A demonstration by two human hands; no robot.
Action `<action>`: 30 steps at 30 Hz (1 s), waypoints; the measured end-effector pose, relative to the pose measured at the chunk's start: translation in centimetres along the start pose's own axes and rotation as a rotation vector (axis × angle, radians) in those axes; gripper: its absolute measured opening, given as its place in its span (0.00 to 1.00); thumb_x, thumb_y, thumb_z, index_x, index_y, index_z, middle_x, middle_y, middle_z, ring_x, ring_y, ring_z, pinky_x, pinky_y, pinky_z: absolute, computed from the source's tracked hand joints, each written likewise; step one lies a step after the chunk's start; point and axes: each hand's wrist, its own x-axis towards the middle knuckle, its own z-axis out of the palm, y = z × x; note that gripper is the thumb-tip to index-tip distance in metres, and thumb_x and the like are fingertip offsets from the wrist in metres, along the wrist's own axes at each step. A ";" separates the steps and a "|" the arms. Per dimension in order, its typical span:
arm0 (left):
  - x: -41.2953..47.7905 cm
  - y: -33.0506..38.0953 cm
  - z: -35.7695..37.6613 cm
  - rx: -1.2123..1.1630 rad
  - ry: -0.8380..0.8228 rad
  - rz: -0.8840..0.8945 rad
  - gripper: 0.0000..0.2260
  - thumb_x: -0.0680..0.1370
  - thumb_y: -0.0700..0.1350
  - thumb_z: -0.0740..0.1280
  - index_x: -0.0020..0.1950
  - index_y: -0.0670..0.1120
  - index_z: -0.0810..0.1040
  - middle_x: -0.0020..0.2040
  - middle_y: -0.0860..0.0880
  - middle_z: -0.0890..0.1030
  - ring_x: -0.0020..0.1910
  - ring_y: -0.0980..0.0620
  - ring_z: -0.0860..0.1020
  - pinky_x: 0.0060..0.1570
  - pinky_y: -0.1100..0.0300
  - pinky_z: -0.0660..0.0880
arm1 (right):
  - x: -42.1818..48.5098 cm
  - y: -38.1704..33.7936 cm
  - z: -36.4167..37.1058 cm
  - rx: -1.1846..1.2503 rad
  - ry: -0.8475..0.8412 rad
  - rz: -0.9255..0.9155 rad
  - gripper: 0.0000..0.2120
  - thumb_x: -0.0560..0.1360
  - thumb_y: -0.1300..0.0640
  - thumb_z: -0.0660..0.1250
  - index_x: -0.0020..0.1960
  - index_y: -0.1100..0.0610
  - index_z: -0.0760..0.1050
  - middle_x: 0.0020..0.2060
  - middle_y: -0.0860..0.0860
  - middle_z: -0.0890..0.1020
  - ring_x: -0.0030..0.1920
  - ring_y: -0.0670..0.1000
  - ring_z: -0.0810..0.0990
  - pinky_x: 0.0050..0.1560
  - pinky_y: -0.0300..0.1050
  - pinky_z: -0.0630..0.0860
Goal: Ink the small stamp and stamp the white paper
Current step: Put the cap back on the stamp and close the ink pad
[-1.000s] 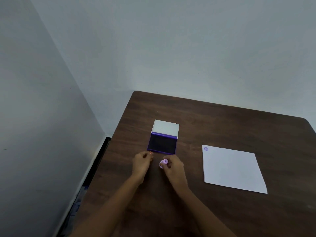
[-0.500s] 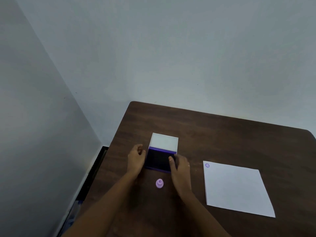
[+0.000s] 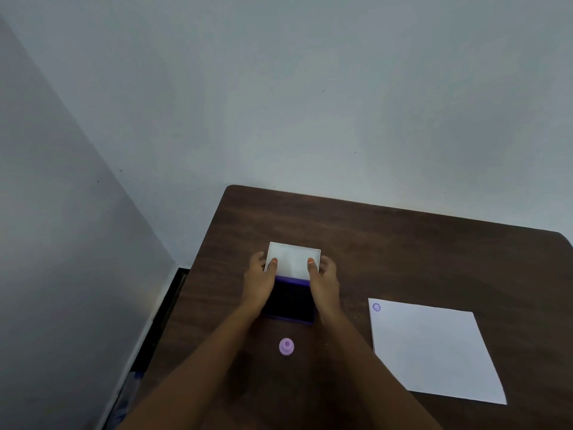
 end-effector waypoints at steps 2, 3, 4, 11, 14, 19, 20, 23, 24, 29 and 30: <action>-0.1 0.1 -0.6 -0.041 0.018 0.009 0.19 0.78 0.49 0.60 0.68 0.47 0.61 0.66 0.43 0.71 0.63 0.45 0.71 0.54 0.57 0.70 | -0.2 -0.3 -0.5 0.003 0.015 -0.025 0.22 0.76 0.49 0.59 0.67 0.53 0.59 0.66 0.56 0.70 0.62 0.54 0.71 0.59 0.49 0.73; -0.3 0.2 -0.9 -0.053 0.023 0.016 0.19 0.78 0.49 0.60 0.68 0.48 0.61 0.66 0.43 0.72 0.62 0.45 0.71 0.53 0.57 0.70 | -0.3 -0.4 -0.7 -0.010 0.016 -0.040 0.22 0.76 0.49 0.59 0.67 0.53 0.59 0.66 0.56 0.70 0.62 0.54 0.71 0.59 0.49 0.73; -0.4 0.3 -1.3 -0.058 0.023 0.029 0.19 0.79 0.49 0.59 0.68 0.48 0.62 0.65 0.43 0.72 0.62 0.45 0.71 0.54 0.56 0.70 | -0.6 -0.5 -0.9 -0.024 0.013 -0.060 0.21 0.76 0.49 0.59 0.67 0.53 0.59 0.66 0.56 0.70 0.63 0.54 0.71 0.60 0.49 0.73; -2.9 0.2 -3.6 0.005 0.027 0.156 0.12 0.79 0.46 0.58 0.59 0.44 0.75 0.58 0.42 0.78 0.51 0.53 0.73 0.50 0.59 0.70 | -3.8 0.5 -1.6 -0.147 0.069 -0.284 0.17 0.76 0.59 0.61 0.64 0.54 0.67 0.62 0.54 0.73 0.62 0.53 0.72 0.62 0.47 0.70; -4.6 -0.4 -4.1 0.071 0.040 0.192 0.09 0.77 0.42 0.63 0.54 0.41 0.78 0.53 0.42 0.81 0.47 0.53 0.76 0.47 0.62 0.70 | -5.3 1.7 -1.9 -0.256 0.092 -0.388 0.09 0.74 0.63 0.63 0.54 0.59 0.76 0.53 0.58 0.78 0.54 0.55 0.77 0.55 0.39 0.69; -6.7 -2.6 -3.8 0.141 0.033 0.184 0.11 0.76 0.39 0.64 0.57 0.38 0.77 0.56 0.39 0.81 0.53 0.47 0.78 0.51 0.65 0.70 | -6.9 4.3 -2.0 -0.424 0.051 -0.390 0.11 0.73 0.66 0.63 0.55 0.62 0.75 0.58 0.59 0.76 0.58 0.54 0.75 0.60 0.41 0.69; -7.0 -3.0 -3.7 0.155 0.031 0.175 0.11 0.76 0.39 0.64 0.58 0.38 0.76 0.57 0.39 0.80 0.55 0.47 0.78 0.52 0.64 0.69 | -7.2 4.8 -1.9 -0.441 0.035 -0.382 0.12 0.73 0.67 0.62 0.57 0.62 0.74 0.60 0.59 0.75 0.61 0.55 0.73 0.62 0.44 0.68; -7.5 -4.1 -3.1 0.234 0.026 0.177 0.13 0.77 0.38 0.61 0.61 0.39 0.73 0.60 0.40 0.78 0.58 0.46 0.76 0.56 0.62 0.69 | -7.8 5.8 -1.6 -0.523 -0.006 -0.368 0.16 0.74 0.68 0.59 0.61 0.61 0.71 0.66 0.59 0.69 0.67 0.54 0.67 0.67 0.46 0.64; -7.6 -4.4 -3.0 0.270 0.012 0.184 0.13 0.78 0.37 0.60 0.62 0.39 0.72 0.62 0.40 0.77 0.60 0.46 0.75 0.58 0.60 0.69 | -7.9 6.0 -1.5 -0.577 -0.020 -0.363 0.17 0.75 0.67 0.58 0.63 0.60 0.69 0.67 0.58 0.68 0.68 0.54 0.64 0.68 0.46 0.63; -7.5 -6.0 -2.6 0.572 -0.022 0.282 0.18 0.77 0.34 0.55 0.68 0.42 0.65 0.70 0.43 0.68 0.68 0.47 0.66 0.67 0.56 0.63 | -7.9 7.0 -1.8 -0.886 -0.057 -0.457 0.23 0.75 0.67 0.57 0.68 0.57 0.62 0.71 0.57 0.64 0.70 0.56 0.61 0.68 0.50 0.63; -7.5 -6.1 -2.6 0.638 -0.021 0.304 0.19 0.78 0.35 0.55 0.68 0.43 0.64 0.71 0.43 0.66 0.69 0.47 0.64 0.67 0.56 0.62 | -7.9 6.9 -1.9 -0.910 -0.064 -0.465 0.22 0.75 0.66 0.57 0.68 0.57 0.62 0.70 0.57 0.65 0.69 0.57 0.62 0.68 0.50 0.64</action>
